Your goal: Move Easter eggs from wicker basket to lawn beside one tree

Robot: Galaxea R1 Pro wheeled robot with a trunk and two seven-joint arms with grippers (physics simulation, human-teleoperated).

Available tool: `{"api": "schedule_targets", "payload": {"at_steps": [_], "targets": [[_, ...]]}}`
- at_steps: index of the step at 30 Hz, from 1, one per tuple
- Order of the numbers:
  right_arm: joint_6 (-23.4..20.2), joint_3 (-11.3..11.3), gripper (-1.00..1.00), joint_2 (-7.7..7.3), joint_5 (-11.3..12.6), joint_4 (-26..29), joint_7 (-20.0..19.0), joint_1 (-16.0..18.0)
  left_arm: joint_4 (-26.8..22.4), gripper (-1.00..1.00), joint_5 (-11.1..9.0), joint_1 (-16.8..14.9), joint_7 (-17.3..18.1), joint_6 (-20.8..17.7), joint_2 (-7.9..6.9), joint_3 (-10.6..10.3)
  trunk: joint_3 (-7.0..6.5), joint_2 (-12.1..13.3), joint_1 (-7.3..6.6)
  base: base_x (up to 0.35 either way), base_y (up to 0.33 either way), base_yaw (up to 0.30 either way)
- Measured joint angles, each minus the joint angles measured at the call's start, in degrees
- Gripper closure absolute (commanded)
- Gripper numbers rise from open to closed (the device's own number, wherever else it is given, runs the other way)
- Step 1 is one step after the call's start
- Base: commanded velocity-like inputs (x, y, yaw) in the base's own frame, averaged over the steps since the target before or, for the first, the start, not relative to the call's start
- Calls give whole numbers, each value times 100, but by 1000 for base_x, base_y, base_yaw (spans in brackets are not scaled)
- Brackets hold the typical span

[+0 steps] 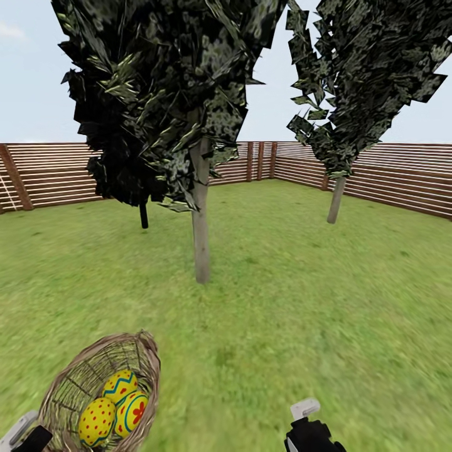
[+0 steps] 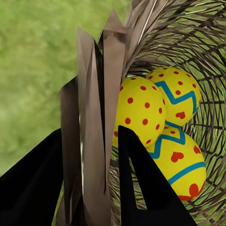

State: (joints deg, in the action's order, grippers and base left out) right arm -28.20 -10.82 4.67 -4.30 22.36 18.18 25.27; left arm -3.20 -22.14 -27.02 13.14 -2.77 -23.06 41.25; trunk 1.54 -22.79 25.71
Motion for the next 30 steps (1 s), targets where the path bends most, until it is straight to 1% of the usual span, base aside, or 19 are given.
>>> {"api": "schedule_targets", "payload": {"at_steps": [2,5,8,26,30], "targets": [[0,0,-100,0,0,0,0,0,1,100,3,1,-1,1,1,-27,0,0,0,338,0,0],[0,0,-100,0,1,-1,2,0,-1,100,-2,0,0,0,3,13,0,0,0,339,0,0],[0,0,-100,0,5,-1,3,0,1,100,2,1,0,1,5,-19,0,0,0,338,0,0],[0,0,-100,0,8,-1,1,0,-1,100,0,0,0,1,16,-3,0,0,0,338,2,0],[0,-2,-100,0,1,-2,4,1,2,100,1,1,0,0,21,-9,2,0,0,339,94,203]]}}
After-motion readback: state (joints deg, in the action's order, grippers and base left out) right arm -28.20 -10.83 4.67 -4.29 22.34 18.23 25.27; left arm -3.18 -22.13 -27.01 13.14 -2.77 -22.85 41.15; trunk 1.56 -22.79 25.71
